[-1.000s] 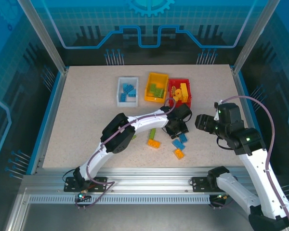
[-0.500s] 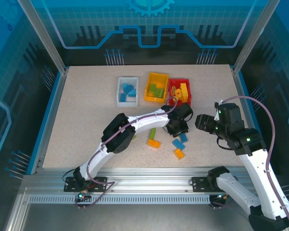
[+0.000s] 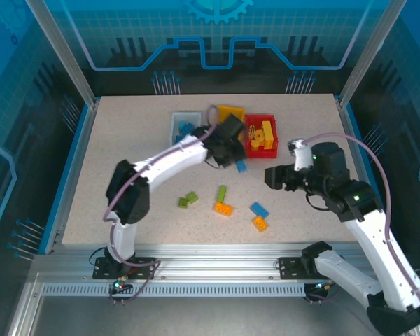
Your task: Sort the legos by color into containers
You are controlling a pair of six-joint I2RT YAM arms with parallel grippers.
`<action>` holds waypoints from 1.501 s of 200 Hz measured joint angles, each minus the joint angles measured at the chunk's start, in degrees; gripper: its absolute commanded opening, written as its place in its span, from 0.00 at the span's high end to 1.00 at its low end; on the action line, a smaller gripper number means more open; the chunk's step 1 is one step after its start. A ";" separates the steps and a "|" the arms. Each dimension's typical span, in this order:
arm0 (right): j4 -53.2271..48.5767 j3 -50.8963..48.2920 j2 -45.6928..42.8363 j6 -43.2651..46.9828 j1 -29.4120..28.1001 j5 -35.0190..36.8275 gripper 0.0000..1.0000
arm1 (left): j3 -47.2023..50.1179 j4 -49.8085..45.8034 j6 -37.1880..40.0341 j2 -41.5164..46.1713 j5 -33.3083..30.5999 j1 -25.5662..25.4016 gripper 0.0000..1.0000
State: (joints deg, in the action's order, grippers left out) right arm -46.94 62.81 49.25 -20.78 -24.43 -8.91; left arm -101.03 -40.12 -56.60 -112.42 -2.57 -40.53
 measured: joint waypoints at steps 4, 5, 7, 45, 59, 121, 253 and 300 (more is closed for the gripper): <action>0.63 0.44 1.29 0.37 -2.27 0.52 0.28 | 0.00 -0.11 0.94 0.94 -0.31 1.57 0.69; 0.76 0.50 1.55 0.42 -2.69 0.61 0.28 | -0.02 -0.13 1.29 1.09 -0.37 1.88 0.69; 1.03 0.63 2.03 0.59 -3.41 1.01 0.28 | -0.04 -0.15 1.79 1.38 -0.52 2.49 0.69; 10.80 1.29 14.88 1.09 -13.57 3.56 0.28 | -0.83 -2.05 12.68 2.93 -2.89 16.09 0.69; 15.41 1.29 18.97 0.63 -15.30 4.22 0.29 | -0.83 -1.99 16.76 2.36 -3.72 20.24 0.69; 27.41 7.58 32.41 -1.75 -17.18 6.19 0.30 | -8.57 0.04 29.35 -10.95 -5.31 26.62 0.68; 29.59 6.12 32.72 -3.87 -16.90 7.28 0.30 | -19.65 -0.42 35.56 -21.20 -7.54 26.18 0.44; 27.56 1.01 28.55 -6.27 -16.04 12.72 0.35 | -7.74 1.42 30.42 -5.60 -5.05 23.78 0.51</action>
State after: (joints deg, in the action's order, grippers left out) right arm -19.38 63.81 77.80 -27.05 -40.47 3.81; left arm -108.77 -38.70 -26.17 -118.02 -7.62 -16.75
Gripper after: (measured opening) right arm 0.661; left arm 0.492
